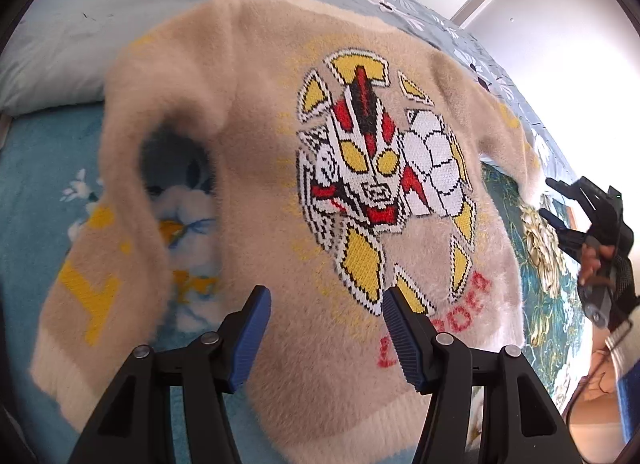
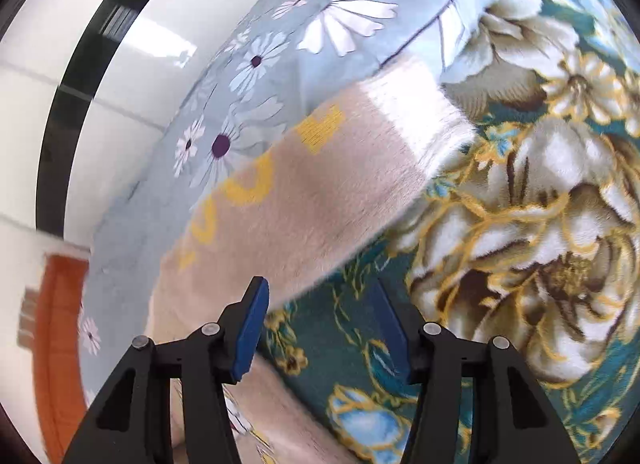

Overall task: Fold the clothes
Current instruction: 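Grasp a sweater sleeve cuff with the right tool and lift it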

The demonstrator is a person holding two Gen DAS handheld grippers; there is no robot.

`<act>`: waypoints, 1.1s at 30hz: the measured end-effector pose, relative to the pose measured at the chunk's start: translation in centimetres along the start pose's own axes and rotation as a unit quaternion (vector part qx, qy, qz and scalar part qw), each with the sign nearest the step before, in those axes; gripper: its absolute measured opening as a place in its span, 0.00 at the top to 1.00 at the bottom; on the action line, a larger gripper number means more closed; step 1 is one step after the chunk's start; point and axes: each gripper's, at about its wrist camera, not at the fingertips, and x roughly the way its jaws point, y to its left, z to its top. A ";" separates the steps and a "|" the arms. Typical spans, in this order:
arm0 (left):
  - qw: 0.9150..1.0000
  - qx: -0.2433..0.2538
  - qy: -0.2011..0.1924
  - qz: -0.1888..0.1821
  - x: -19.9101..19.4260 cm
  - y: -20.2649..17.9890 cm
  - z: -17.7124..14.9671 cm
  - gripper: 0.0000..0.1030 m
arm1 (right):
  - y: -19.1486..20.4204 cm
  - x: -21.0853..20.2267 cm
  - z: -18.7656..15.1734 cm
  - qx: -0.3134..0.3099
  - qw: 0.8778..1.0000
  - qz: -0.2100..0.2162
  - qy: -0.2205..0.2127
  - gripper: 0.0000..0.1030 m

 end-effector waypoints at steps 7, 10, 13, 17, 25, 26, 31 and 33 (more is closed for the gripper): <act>1.000 -0.006 -0.014 -0.025 0.3 0.0 1.4 0.40 | -3.4 3.5 0.6 0.153 0.983 0.100 -0.022 0.46; 0.999 -0.003 -0.017 -0.031 0.5 0.0 2.3 0.40 | -3.5 3.7 0.9 0.164 0.980 0.102 -0.046 0.46; 0.999 0.001 -0.024 -0.033 0.0 0.2 2.9 0.39 | -3.5 3.1 0.8 0.188 0.973 0.109 -0.074 0.46; 0.998 -0.011 -0.040 -0.039 -0.9 1.1 3.3 0.39 | -2.6 2.2 1.6 0.169 0.977 0.097 -0.087 0.69; 0.994 -0.036 -0.077 -0.069 -3.2 2.5 4.1 0.39 | 4.3 -2.3 2.5 0.056 0.984 0.081 -0.146 0.90; 0.993 -0.033 -0.083 -0.070 -3.5 2.6 4.2 0.39 | 6.3 -2.9 2.3 0.019 0.985 0.078 -0.151 0.90; 0.990 -0.039 -0.111 -0.082 -4.9 3.3 4.8 0.40 | 17.8 -3.7 -0.8 -0.199 0.969 0.054 -0.138 0.90; 0.988 -0.052 -0.114 -0.092 -5.1 3.9 5.0 0.39 | 21.8 -2.9 -3.1 -0.281 0.951 0.047 -0.121 0.90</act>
